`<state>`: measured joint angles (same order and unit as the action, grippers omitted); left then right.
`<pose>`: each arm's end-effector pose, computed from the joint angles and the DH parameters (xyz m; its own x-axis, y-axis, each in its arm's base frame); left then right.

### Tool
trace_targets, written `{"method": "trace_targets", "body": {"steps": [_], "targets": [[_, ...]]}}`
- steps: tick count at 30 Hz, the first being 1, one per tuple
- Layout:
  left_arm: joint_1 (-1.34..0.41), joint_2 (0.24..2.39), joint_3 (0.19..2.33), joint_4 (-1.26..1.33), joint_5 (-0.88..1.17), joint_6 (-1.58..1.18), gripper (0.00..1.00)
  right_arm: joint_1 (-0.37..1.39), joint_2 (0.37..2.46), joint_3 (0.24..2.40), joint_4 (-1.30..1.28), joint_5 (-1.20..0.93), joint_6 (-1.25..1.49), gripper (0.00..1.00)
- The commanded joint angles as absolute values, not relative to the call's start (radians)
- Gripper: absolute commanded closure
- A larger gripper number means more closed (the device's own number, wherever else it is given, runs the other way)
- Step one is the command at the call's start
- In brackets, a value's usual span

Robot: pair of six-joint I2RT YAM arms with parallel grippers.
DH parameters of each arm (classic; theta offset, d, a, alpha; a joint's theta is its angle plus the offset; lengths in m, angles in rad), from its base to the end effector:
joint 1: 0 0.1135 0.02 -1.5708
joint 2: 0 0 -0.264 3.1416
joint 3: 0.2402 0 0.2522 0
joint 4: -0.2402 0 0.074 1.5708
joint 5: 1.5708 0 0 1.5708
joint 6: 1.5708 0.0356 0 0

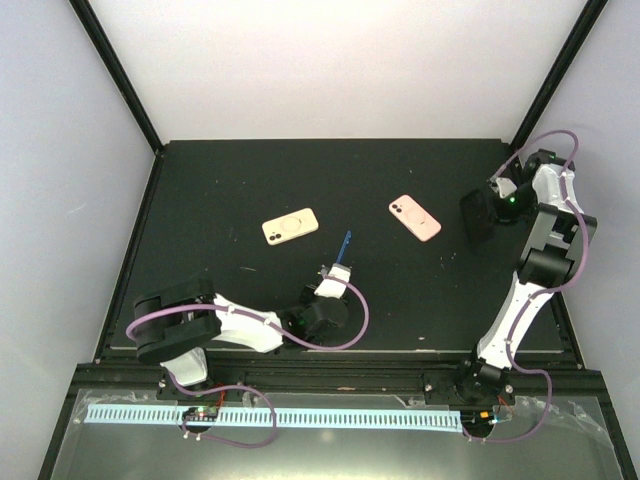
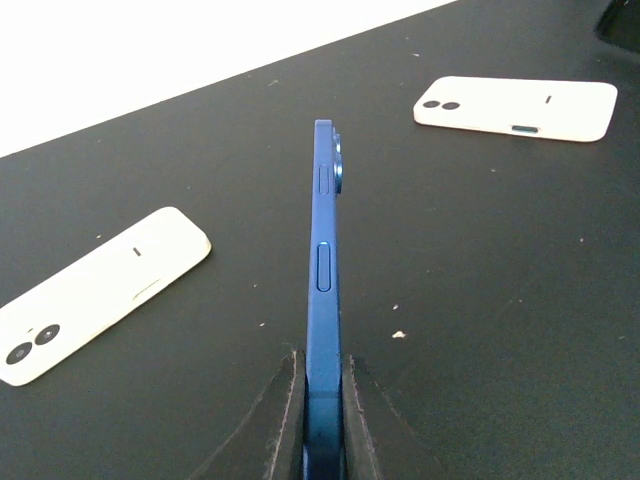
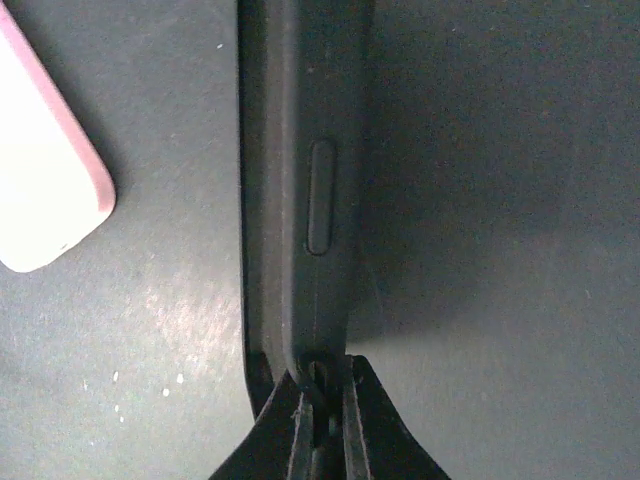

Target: Take the phone out of the phone case

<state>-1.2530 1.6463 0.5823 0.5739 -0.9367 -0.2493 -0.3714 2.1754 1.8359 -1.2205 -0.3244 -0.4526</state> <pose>0.1195 -0.2714 0.1469 -0.2266 0.2211 -0.9486 0.2939 0.9440 0.1498 0.3975 -0.1426 0.1980 -0.9870 -0.0604 -0.1491 -0.1010 0.9541 0.2819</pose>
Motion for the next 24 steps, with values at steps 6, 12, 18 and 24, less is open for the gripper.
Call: {"method": "trace_targets", "body": {"steps": [6, 12, 18, 24], "targets": [[-1.266, 1.678, 0.661, 0.589, -0.953, -0.209, 0.99, -0.4, 2.31, 2.013, -1.308, -0.407, -0.455, 0.66], [-1.266, 1.791, 0.905, 0.324, -1.015, -0.087, 0.98, -0.419, 2.049, 1.739, -1.083, -0.305, -0.434, 0.48], [-1.255, 1.971, 1.08, 0.373, -1.171, 0.234, 0.98, -0.416, 1.69, 1.296, -0.92, -0.475, -0.419, 0.46], [-1.2, 2.115, 1.202, 0.387, -1.164, 0.425, 0.98, -0.417, 1.35, 1.027, -0.826, -0.691, -0.354, 0.45]]}}
